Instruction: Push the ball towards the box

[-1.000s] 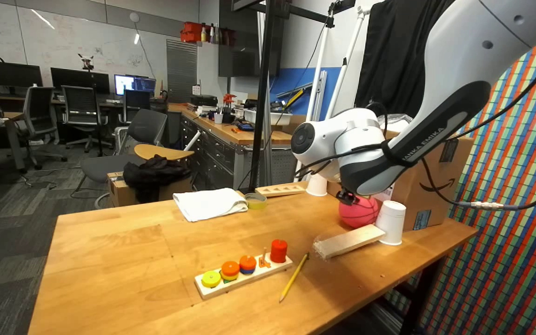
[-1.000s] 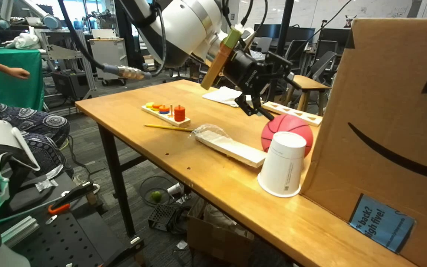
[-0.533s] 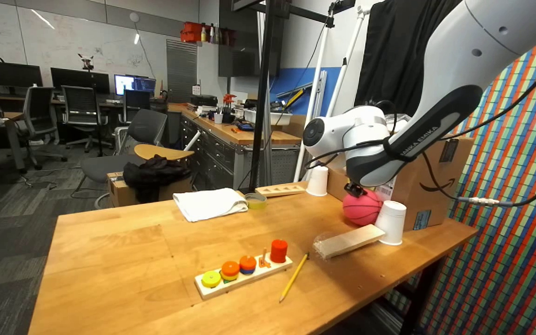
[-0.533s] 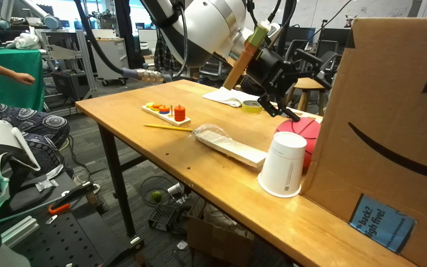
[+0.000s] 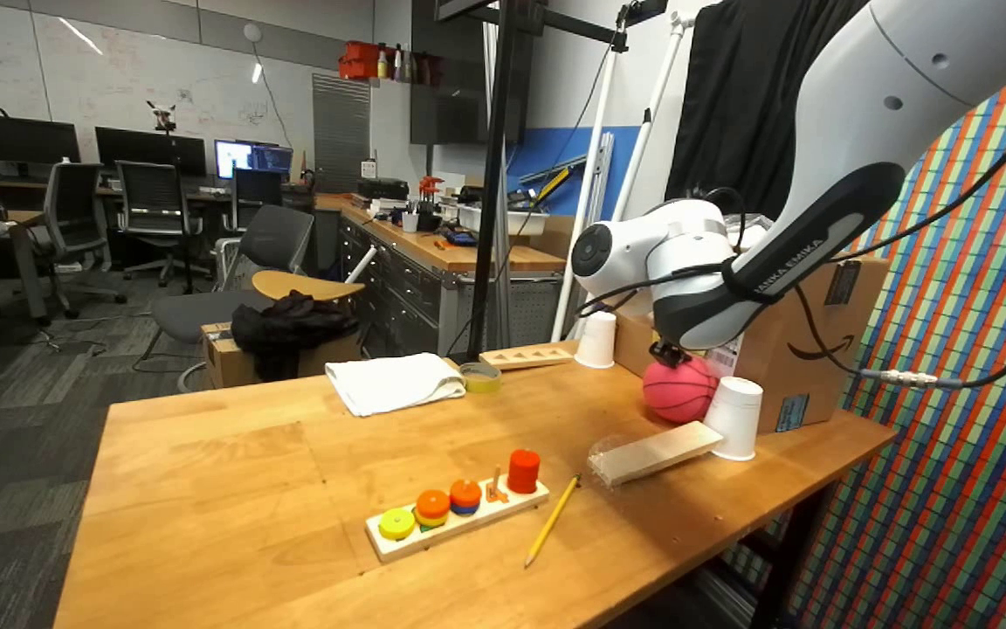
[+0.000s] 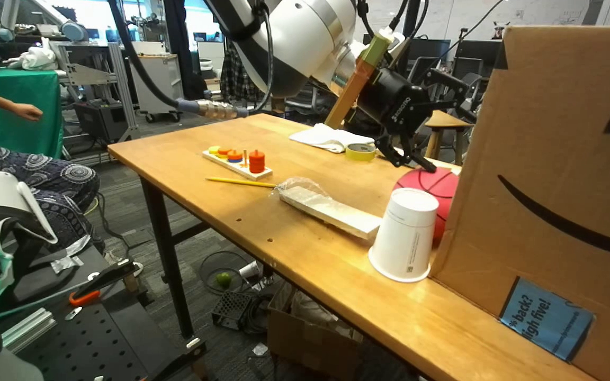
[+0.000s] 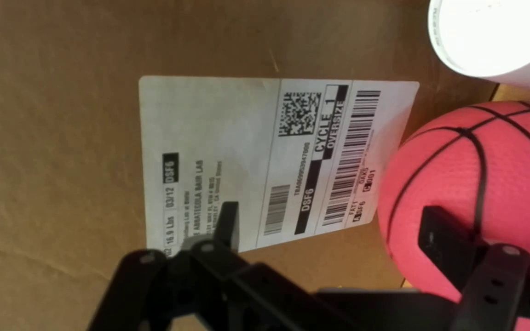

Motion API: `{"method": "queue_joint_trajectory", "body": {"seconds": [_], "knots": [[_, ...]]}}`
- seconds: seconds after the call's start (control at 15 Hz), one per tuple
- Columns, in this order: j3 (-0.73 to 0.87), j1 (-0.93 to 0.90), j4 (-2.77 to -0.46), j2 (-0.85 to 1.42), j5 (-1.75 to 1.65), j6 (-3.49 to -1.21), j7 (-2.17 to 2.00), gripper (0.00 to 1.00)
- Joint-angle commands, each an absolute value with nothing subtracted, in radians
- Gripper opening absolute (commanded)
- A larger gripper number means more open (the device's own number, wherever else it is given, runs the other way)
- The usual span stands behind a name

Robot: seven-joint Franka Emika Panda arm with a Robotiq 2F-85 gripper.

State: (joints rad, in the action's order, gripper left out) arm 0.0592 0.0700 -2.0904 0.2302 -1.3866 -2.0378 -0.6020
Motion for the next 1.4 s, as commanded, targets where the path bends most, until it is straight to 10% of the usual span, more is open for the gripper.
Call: {"method": "queue_joint_trajectory", "body": {"seconds": [0.0,1.33], "knots": [[0.085,0.087,-2.069,0.236,-1.468,-2.047,-0.606,1.0],[0.074,0.09,-2.142,0.165,-1.353,-2.105,-0.596,1.0]]}}
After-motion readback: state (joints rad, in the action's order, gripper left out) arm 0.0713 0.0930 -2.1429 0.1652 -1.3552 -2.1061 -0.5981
